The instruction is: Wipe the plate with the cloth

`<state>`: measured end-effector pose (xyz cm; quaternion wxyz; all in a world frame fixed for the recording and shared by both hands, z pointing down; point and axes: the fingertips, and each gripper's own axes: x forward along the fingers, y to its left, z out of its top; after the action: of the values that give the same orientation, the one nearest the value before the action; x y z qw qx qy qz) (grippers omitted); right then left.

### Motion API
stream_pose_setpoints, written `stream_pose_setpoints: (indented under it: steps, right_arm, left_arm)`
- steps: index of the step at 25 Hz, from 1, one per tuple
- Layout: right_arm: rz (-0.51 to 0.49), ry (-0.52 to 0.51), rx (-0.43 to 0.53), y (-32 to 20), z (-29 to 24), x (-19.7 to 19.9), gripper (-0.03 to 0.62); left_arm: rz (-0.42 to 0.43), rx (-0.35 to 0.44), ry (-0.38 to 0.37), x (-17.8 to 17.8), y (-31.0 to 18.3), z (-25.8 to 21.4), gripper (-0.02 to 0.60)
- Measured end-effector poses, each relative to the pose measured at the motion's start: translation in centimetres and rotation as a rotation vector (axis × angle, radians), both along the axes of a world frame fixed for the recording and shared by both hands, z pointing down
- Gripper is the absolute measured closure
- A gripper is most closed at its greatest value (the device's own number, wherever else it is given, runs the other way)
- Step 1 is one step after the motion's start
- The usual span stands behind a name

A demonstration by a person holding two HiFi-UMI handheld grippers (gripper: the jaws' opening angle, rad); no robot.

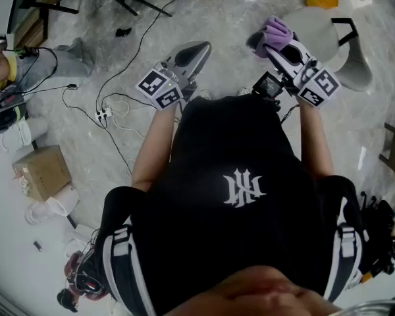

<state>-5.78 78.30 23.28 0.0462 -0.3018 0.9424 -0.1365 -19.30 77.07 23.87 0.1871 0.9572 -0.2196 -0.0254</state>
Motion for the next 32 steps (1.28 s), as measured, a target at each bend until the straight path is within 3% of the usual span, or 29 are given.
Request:
stream_pose_setpoints:
  steps: [5,13,21,24,28,32]
  right_arm:
    - [0.005,0.01,-0.019,-0.4,0.9,2.3,0.491]
    - [-0.011,0.044,-0.013,-1.0,2.1,4.8,0.491]
    - [0.069,0.109,-0.029,-4.9,3.1,8.0,0.491]
    - [0.087,0.107,-0.035,-7.7,3.2,7.7,0.491]
    - [0.11,0.128,-0.059,-12.5,4.0,6.3,0.491]
    - [0.078,0.129,-0.11,-17.6,5.0,2.4,0.491]
  left_arm:
    - [-0.02,-0.022,-0.013,1.8,-0.4,0.5,0.58]
    - [-0.085,-0.019,-0.072,1.9,-1.6,0.9,0.58]
    - [-0.116,-0.031,-0.107,1.4,-4.5,1.2,0.58]
    - [-0.095,-0.043,-0.098,0.4,-7.4,2.2,0.58]
    - [-0.074,-0.052,-0.025,-1.2,-13.3,3.2,0.58]
    - [-0.052,-0.075,0.028,-2.8,-20.1,3.8,0.58]
